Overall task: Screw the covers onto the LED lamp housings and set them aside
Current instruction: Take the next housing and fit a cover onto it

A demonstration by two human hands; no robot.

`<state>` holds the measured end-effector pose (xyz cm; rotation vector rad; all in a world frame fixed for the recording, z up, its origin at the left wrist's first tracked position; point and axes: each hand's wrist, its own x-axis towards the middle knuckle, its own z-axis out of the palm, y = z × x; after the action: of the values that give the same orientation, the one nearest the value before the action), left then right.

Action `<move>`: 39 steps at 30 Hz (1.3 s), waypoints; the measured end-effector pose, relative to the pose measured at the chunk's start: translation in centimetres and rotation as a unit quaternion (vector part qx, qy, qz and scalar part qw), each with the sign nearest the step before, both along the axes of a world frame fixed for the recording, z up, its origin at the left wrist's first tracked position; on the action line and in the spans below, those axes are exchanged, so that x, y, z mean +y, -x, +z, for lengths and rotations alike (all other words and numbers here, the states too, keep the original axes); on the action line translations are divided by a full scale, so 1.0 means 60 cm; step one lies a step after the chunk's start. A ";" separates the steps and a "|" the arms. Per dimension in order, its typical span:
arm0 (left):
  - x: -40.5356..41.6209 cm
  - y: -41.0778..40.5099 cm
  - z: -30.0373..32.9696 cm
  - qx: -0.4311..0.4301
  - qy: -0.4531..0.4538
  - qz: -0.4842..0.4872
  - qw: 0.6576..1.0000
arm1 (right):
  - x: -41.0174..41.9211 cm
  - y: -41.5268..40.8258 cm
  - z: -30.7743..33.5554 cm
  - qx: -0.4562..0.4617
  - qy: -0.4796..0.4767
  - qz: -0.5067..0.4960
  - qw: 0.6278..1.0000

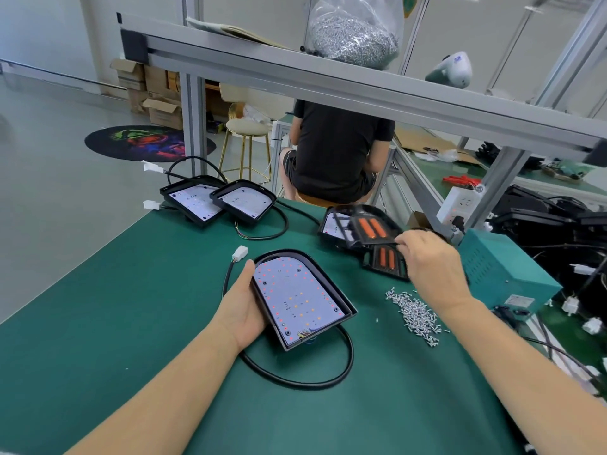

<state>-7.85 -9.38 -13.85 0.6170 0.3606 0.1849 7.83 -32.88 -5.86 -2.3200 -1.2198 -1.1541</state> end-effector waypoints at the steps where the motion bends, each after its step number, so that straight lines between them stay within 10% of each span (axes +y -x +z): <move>1: 0.000 -0.001 0.000 -0.003 0.003 0.002 1.000 | 0.010 0.018 -0.006 -0.002 -0.002 0.029 1.000; 33: -0.003 -0.005 0.005 0.009 -0.014 -0.008 1.000 | 0.019 0.126 -0.060 0.074 0.196 0.182 0.961; 39: -0.007 -0.018 0.017 0.164 -0.317 0.117 0.927 | 0.011 0.131 -0.060 0.124 0.216 0.140 0.958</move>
<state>-6.79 -9.82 -12.85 1.2535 0.7121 0.4392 -0.05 -32.19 -9.47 -2.3780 -1.7645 -0.5193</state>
